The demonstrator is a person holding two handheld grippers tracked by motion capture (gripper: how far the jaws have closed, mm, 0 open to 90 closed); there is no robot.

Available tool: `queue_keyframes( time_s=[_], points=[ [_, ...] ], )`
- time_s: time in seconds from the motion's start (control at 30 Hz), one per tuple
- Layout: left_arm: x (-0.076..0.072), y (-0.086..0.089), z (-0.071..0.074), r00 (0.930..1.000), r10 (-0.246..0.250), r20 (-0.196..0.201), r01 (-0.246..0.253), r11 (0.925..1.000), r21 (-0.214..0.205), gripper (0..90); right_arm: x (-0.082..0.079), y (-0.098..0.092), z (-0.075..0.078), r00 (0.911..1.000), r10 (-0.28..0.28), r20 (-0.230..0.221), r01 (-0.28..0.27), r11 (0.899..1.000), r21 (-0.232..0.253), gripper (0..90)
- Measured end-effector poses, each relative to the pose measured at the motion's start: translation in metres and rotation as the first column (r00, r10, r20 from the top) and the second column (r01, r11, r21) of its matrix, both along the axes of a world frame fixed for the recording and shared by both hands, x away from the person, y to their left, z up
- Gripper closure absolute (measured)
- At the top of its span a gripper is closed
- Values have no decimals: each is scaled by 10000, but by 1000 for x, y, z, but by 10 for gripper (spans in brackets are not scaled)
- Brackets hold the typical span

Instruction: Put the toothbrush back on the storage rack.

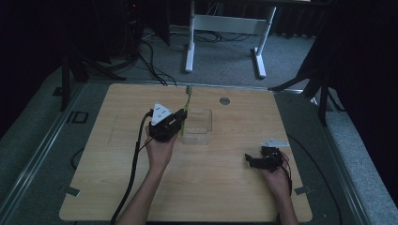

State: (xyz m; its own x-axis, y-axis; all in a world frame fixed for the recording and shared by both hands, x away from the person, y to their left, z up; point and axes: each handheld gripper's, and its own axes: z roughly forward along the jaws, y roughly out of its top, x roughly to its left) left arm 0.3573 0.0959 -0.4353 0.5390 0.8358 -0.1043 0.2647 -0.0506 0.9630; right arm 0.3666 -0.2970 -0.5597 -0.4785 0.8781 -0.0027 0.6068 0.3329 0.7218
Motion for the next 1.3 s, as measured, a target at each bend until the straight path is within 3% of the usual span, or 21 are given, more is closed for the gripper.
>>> queue_keyframes(
  time_s=[1.3],
  points=[
    [11,-12,-7,9981,-57,612,102,9972,-744,814,0,0,0,10000,2,2,-2,10000,1,148]
  ],
)
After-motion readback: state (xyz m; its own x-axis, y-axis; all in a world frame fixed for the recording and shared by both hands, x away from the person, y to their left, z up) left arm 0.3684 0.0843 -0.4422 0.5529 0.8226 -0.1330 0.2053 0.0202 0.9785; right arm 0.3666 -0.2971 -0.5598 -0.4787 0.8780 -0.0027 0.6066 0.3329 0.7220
